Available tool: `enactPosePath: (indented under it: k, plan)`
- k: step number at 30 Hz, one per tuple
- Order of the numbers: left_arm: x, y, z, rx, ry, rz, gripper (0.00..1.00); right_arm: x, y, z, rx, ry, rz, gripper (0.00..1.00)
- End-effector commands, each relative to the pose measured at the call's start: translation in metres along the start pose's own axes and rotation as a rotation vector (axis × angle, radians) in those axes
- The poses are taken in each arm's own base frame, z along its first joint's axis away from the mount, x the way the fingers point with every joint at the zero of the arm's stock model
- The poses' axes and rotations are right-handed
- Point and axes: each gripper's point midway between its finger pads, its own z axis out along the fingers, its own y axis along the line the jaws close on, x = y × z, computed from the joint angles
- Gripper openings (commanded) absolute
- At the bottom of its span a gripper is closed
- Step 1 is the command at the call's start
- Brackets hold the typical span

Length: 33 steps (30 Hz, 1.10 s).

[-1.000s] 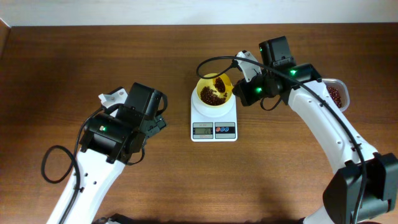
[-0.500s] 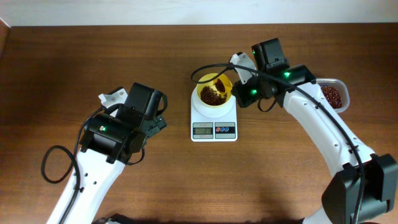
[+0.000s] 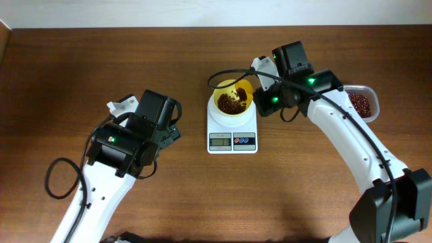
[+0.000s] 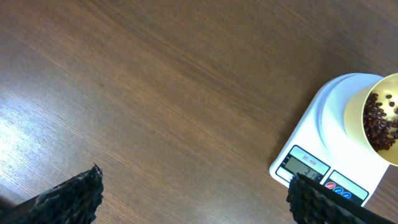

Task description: Scoop item into bowl and weigh 50g on scale

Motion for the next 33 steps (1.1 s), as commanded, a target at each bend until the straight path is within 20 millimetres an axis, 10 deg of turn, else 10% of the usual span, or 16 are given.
enactPosePath:
  k: [1,33]
  plan:
    - [-0.003,0.003,-0.003,0.001,-0.015,-0.007,0.99,-0.013,0.007,-0.018,0.033,-0.046,-0.037,0.04]
    - [-0.003,0.003,-0.003,0.001,-0.015,-0.007,0.99,-0.016,0.012,-0.017,0.111,-0.037,-0.095,0.04]
